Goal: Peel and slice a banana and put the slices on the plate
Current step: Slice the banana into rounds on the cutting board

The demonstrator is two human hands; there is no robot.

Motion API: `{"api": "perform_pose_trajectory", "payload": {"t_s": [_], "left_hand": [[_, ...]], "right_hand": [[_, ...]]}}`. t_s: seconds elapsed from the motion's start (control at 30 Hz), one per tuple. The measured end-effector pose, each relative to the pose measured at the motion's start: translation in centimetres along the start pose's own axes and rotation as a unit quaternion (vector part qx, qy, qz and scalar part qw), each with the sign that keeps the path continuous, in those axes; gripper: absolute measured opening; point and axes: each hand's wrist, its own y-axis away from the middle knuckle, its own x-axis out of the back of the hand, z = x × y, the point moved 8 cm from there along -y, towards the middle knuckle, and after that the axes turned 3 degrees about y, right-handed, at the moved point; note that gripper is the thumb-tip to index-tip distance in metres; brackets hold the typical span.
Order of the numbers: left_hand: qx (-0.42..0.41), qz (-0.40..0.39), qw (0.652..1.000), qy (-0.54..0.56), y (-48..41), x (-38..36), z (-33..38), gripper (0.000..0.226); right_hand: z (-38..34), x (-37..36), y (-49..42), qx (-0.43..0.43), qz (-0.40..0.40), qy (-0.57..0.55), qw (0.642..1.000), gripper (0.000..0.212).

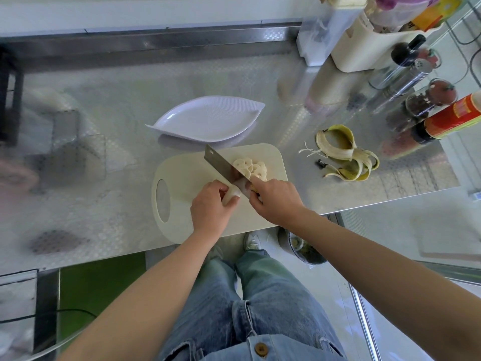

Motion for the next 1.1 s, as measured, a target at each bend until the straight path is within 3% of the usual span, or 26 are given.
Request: {"api": "perform_pose_trajectory", "payload": {"t_s": [0.27, 0.6, 0.87, 1.1], "left_hand": [[0.006, -0.006, 1.000, 0.004, 0.1, 0.0, -0.1, 0.022], [0.002, 0.000, 1.000, -0.008, 0.1, 0.1, 0.0, 0.024], [0.005, -0.002, 1.000, -0.002, 0.0, 0.2, 0.1, 0.024], [0.008, -0.008, 1.000, 0.004, 0.1, 0.1, 0.1, 0.025]], "right_hand": [[0.1, -1.8, 0.1, -0.014, -0.018, 0.015, 1.000, 0.023], [0.1, 1.5, 0.9, -0.020, 0.059, -0.040, 0.997, 0.015], [-0.1, 0.7, 0.7, -0.014, -0.004, -0.008, 1.000, 0.014], [-0.1, -1.5, 0.2, -0.011, -0.021, -0.008, 1.000, 0.029]]}}
